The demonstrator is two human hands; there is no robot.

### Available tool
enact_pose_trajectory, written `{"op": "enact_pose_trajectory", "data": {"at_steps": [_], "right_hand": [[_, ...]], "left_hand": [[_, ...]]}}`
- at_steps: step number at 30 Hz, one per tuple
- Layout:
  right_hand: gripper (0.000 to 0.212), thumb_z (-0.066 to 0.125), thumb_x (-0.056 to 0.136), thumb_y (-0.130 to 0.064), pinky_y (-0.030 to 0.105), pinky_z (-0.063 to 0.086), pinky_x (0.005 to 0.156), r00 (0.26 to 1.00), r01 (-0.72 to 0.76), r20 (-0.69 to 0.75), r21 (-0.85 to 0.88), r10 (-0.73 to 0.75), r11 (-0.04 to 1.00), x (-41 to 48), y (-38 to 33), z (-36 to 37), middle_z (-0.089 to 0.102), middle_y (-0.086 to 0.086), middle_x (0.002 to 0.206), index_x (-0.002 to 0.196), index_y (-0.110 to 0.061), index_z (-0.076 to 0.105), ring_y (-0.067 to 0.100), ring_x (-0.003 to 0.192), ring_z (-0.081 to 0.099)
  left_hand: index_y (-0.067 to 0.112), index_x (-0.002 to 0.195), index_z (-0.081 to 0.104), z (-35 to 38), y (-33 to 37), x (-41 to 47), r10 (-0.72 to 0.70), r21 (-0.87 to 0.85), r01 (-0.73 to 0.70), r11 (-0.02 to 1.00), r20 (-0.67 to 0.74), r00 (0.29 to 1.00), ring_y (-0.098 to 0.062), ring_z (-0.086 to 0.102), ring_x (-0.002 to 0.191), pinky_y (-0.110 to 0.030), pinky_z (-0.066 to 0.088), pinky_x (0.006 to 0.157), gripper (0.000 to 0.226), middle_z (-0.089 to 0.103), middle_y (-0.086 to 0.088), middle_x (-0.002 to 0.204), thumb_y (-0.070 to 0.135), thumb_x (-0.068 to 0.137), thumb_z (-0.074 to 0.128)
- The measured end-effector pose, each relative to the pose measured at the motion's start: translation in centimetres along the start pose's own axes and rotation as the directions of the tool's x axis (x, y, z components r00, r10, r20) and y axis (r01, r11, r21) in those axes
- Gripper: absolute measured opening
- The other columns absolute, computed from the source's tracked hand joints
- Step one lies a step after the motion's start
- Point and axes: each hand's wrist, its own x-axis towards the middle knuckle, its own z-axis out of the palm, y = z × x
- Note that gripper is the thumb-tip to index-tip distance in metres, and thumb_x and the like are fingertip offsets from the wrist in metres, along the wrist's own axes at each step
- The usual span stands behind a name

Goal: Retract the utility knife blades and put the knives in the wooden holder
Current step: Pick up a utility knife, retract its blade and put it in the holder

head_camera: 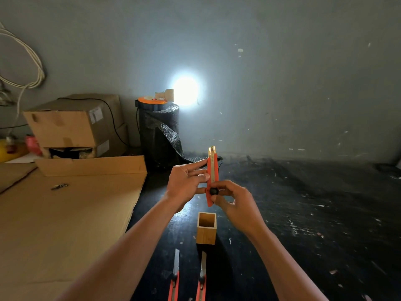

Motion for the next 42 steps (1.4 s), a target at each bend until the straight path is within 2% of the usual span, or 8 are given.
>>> {"op": "enact_pose_trajectory", "data": {"at_steps": [8,14,20,24,28,31,36,42], "right_hand": [[0.026,0.072,0.092,-0.023,0.015,0.044,0.086,1.0,-0.013,-0.004,0.016,0.013,1.0,0.2,0.1,0.3,0.061,-0.035,0.096,0.1,-0.044,0.06,-0.008,0.093,0.062],[0.024,0.071,0.093,-0.017,0.015,0.045,0.089,1.0,-0.014,0.013,0.024,0.013,1.0,0.4,0.3,0.2,0.064,-0.025,0.102,0.105,-0.036,0.063,0.0,0.101,0.061],[0.025,0.073,0.091,-0.02,0.036,0.053,0.1,0.999,-0.041,0.028,0.058,0.039,0.997,0.5,1.4,0.8,0.067,-0.027,0.1,0.101,-0.041,0.062,0.005,0.107,0.066],[0.039,0.074,0.09,-0.029,0.043,0.06,0.093,0.995,-0.086,-0.039,0.168,0.094,0.982,1.6,1.9,0.7,0.071,-0.004,0.121,0.125,-0.029,0.056,0.016,0.108,0.07],[0.044,0.068,0.096,-0.027,0.039,0.062,0.09,0.989,-0.127,-0.053,0.201,0.14,0.971,3.9,2.6,0.6,0.072,0.003,0.122,0.137,-0.026,0.054,0.018,0.107,0.072],[0.036,0.066,0.097,-0.023,0.032,0.064,0.082,0.988,-0.13,-0.052,0.197,0.143,0.972,5.2,3.6,1.0,0.076,0.0,0.106,0.133,-0.022,0.061,0.011,0.091,0.075],[0.018,0.069,0.095,-0.024,0.037,0.065,0.079,0.983,-0.157,-0.059,0.198,0.172,0.968,7.3,6.6,2.5,0.075,-0.003,0.095,0.113,-0.027,0.064,0.013,0.086,0.075],[0.018,0.068,0.096,-0.018,0.023,0.062,0.068,0.972,-0.222,-0.047,0.13,0.23,0.966,10.0,11.4,4.7,0.071,0.003,0.098,0.112,-0.013,0.063,0.014,0.087,0.072]], "left_hand": [[0.013,0.134,0.067,-0.1,-0.5,0.4,0.003,-0.009,-0.003,1.0,0.002,1.0,-0.005,0.078,0.074,-0.032,0.064,0.075,0.045,0.077,-0.004,0.107,-0.006,0.093,0.069],[0.013,0.134,0.067,-0.1,-0.9,0.7,0.002,-0.005,-0.002,1.0,0.002,1.0,-0.006,0.077,0.078,-0.026,0.064,0.069,0.045,0.076,0.002,0.105,-0.005,0.093,0.069],[0.012,0.136,0.065,-0.1,-2.1,1.0,0.002,0.005,-0.002,1.0,0.009,1.0,-0.01,0.08,0.084,-0.028,0.064,0.07,0.047,0.078,0.004,0.104,-0.004,0.093,0.069],[0.012,0.137,0.063,-0.1,-3.5,0.8,0.019,-0.05,-0.017,0.999,0.039,0.999,-0.003,0.079,0.078,-0.022,0.062,0.062,0.047,0.078,0.015,0.091,-0.006,0.094,0.066],[0.017,0.134,0.063,0.4,-5.3,0.9,-0.011,-0.131,0.022,0.991,0.084,0.996,-0.013,0.081,0.083,-0.023,0.062,0.063,0.048,0.082,0.003,0.092,-0.01,0.093,0.065],[0.019,0.13,0.065,0.9,-6.8,1.5,-0.032,-0.131,0.043,0.99,0.088,0.996,-0.021,0.081,0.088,-0.029,0.065,0.068,0.048,0.082,-0.009,0.101,-0.01,0.092,0.066],[0.008,0.122,0.074,0.6,-11.3,3.9,-0.023,0.14,0.029,0.99,-0.051,0.998,-0.019,0.08,0.093,-0.046,0.066,0.082,0.036,0.081,-0.01,0.106,0.008,0.087,0.08],[0.013,0.134,0.066,0.4,-17.1,6.3,-0.125,0.489,0.112,0.865,-0.006,0.992,-0.018,0.069,0.116,-0.035,0.058,0.098,0.056,0.071,-0.006,0.132,0.026,0.083,0.084]]}}
